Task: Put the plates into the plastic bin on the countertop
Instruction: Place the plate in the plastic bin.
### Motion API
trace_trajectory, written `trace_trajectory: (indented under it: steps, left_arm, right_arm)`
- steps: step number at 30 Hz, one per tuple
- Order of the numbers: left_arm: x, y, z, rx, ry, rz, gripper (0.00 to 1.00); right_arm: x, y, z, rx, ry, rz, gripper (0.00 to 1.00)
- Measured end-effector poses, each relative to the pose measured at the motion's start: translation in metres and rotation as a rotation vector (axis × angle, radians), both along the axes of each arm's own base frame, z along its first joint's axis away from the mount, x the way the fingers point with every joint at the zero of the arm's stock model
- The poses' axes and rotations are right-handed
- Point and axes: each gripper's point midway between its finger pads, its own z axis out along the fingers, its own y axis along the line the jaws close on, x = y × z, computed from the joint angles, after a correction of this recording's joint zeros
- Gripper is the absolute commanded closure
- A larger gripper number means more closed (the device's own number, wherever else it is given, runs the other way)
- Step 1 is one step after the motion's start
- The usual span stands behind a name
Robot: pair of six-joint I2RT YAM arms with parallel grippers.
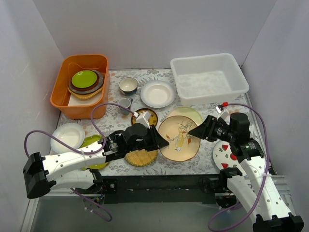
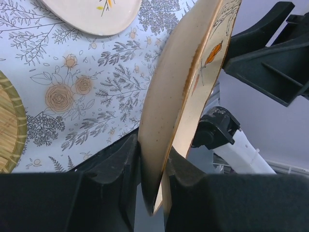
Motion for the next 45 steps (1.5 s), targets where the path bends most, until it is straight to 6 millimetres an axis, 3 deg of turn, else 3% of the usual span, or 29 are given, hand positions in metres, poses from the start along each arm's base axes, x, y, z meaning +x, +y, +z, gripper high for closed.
trace_trajectory:
  steps: [4, 17, 28, 39, 45]
  left_arm:
    - [0.0, 0.0, -0.001, 0.001, -0.002, -0.001, 1.0]
    - [-0.003, 0.005, -0.006, 0.028, 0.001, -0.01, 1.0]
    - [-0.006, 0.023, -0.007, 0.053, -0.003, 0.019, 1.0]
    - [-0.007, 0.026, 0.002, 0.029, -0.009, 0.02, 1.0]
    - [-0.01, 0.028, 0.01, -0.001, -0.018, 0.018, 1.0]
  right_arm:
    - [-0.003, 0.003, 0.003, 0.025, -0.011, 0.017, 0.3]
    - [-0.011, 0.008, -0.019, 0.054, 0.017, 0.045, 0.3]
    - [-0.012, 0.008, -0.019, 0.057, 0.007, 0.052, 0.3]
    - [-0.023, 0.015, -0.055, 0.114, 0.073, 0.096, 0.29]
    - [-0.027, 0.025, -0.053, 0.245, 0.012, 0.139, 0.33]
